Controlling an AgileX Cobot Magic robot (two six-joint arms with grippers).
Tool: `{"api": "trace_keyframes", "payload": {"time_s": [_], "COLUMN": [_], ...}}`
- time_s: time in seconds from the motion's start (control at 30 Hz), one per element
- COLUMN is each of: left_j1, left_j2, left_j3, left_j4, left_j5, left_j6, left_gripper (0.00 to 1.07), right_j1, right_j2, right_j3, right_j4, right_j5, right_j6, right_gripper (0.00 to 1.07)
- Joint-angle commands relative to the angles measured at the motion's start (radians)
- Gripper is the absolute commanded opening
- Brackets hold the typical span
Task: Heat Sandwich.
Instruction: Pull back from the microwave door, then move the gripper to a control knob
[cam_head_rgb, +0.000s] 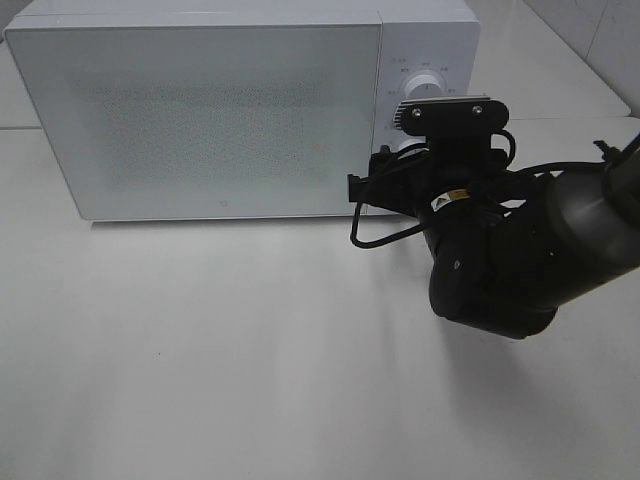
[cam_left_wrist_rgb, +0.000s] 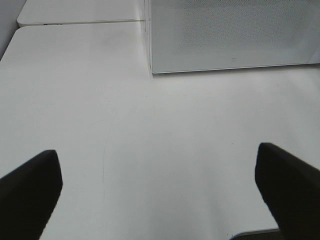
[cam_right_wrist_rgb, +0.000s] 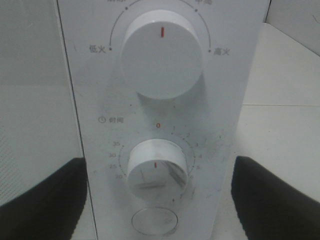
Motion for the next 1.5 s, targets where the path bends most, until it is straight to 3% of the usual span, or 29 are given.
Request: {"api": "trace_keyframes", "payload": {"time_s": [0.03, 0.3, 1.17, 1.37, 1.47, 1.5], "left_j1": [-0.004, -0.004, -0.004, -0.004, -0.004, -0.004], "left_j2": [-0.026, -0.026, -0.026, -0.026, -0.026, -0.026], "left_j3": [0.004, 0.004, 0.004, 0.004, 0.004, 0.004], "left_j4": [-0.011, -0.011, -0.011, -0.011, -0.011, -0.011], "left_j5": [-0.003, -0.003, -0.003, -0.003, -0.003, -0.003], "left_j6": [-0.004, -0.004, -0.004, -0.004, -0.004, -0.004], "left_gripper": [1.01, 1.01, 1.01, 1.01, 1.01, 1.01], "right_j1": [-0.007, -0.031, -0.041, -0.041, -0.041, -0.041], "right_j2": [0.015, 0.073, 0.099, 0.099, 0.099, 0.099], "right_j3": [-0.027, -0.089, -0.112, -0.112, -0.112, -0.112], "right_j4": [-0.017, -0.032, -0.032, -0.031, -0.031, -0.031], "right_j5": [0.007, 0.032, -0.009, 0.025, 0.025, 0.025], "right_j6": [0.003, 0.004, 0.004, 0.004, 0.004, 0.004], "right_gripper": [0.76, 0.76, 0.74, 0.61, 0.42, 0.42]}}
